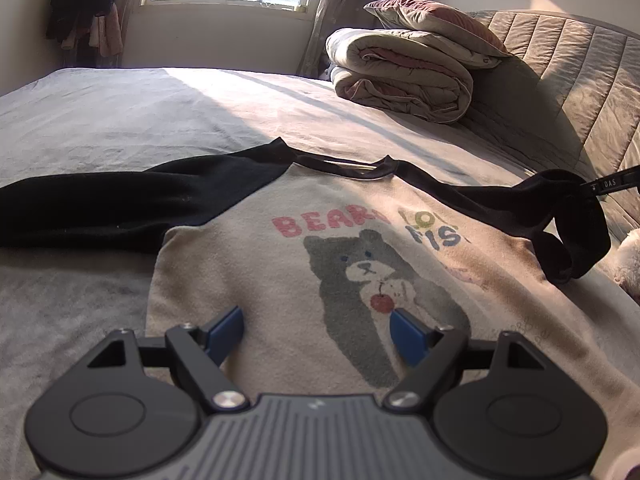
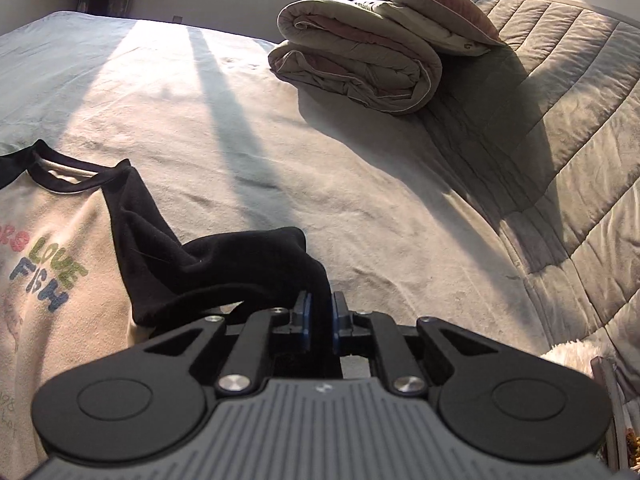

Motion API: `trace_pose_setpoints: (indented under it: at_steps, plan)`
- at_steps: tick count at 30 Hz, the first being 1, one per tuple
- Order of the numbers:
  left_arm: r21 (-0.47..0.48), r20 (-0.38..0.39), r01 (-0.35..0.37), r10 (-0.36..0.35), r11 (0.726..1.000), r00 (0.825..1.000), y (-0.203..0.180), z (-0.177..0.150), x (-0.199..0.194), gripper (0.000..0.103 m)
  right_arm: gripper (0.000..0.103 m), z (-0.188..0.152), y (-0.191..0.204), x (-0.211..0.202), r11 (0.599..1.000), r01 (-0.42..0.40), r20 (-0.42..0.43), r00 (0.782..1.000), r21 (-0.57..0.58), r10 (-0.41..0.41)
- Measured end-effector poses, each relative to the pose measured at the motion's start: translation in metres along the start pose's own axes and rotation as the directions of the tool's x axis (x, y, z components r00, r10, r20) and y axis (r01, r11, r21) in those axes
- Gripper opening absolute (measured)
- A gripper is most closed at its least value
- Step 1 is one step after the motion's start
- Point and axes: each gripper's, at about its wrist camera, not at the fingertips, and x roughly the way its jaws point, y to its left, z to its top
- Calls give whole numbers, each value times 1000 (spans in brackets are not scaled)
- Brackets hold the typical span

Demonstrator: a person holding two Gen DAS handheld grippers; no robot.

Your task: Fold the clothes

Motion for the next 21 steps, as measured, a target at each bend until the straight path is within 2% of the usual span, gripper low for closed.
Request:
trace_pose_setpoints:
  at_steps: [7,14,17,18,19,21]
  plan:
    - [-14,-5,4,-4,1000,1000,2,1,0,81,10,25,-4,30,998,68,1,998,-7,-68]
    - [-13,-9,9,-9,1000,1000,3,3,1,82,10,7,4,65,993,114,-79,990,7,-113]
    - [-14,-12,9,-9,1000,1000,3,3,1,82,13,-1,2,70,995,90,-121,989,53,-84]
    - [-14,-15,8,-8,1000,1000,3,4,1,82,20,-4,1,70,994,81,-134,988,69,-72]
    - [-13,-18,7,-7,1000,1000,3,5,1,82,23,-6,0,70,994,77,-140,988,79,-66]
    - [-6,-26,4,-4,1000,1000,2,6,2,82,47,-8,-1,61,994,70,-132,990,85,-59]
